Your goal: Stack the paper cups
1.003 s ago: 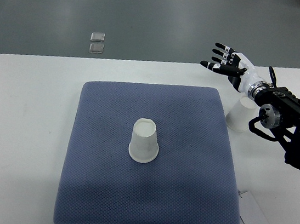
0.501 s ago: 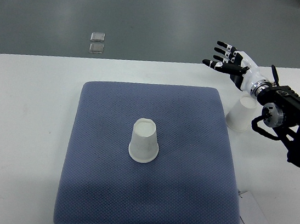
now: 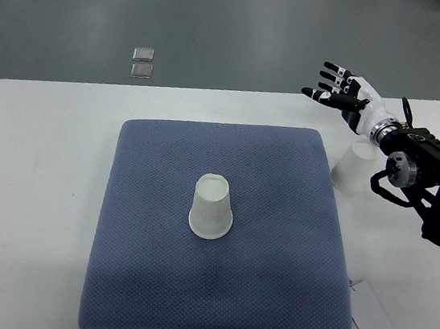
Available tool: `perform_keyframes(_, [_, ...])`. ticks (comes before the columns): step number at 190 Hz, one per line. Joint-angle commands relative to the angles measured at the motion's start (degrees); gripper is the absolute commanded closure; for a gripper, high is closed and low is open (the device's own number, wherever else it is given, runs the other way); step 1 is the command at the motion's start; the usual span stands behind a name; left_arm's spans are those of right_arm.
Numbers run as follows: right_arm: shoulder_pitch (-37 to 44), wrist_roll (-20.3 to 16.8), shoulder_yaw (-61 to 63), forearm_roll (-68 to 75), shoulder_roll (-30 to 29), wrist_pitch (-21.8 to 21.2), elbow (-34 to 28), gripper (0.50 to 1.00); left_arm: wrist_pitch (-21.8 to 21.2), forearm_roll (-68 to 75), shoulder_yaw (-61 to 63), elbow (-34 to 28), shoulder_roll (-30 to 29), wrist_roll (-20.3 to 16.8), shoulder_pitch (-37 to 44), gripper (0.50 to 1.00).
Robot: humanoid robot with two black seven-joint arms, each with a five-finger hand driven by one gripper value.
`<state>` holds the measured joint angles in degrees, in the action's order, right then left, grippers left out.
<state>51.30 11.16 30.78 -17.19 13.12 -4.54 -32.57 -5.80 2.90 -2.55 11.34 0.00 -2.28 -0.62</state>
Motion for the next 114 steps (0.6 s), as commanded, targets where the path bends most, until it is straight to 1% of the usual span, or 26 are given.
perform_keyframes(1, [0.03,0.00,-0.02,0.05,0.15,-0.12,-0.04,0.583,0.00,0.00,0.00,0.00,0.00,0.00,0.00,0.500])
perform_keyframes(57, [1.08,0.44,-0.19,-1.01,0.50,-0.29,-0.30,0.585,0.00,0.00,0.00,0.00,0.00,0.00,0.00,0.500])
perform_keyframes(78, [2.14,0.44,-0.81,-2.24,2.79,-1.35,-0.92,0.587,0.00,0.00,0.00,0.00,0.00,0.00,0.00,0.500])
perform_keyframes(93, [2.84,0.44,-1.34,-8.12,5.95,-3.98,-2.50,0.591,0.00,0.00,0.00,0.00,0.00,0.00,0.00,0.500])
perform_keyframes(114, [2.76,0.53,-1.34,-21.47,9.46,-5.39,-5.66,0.591,0.00,0.00,0.00,0.00,0.00,0.00,0.00,0.500])
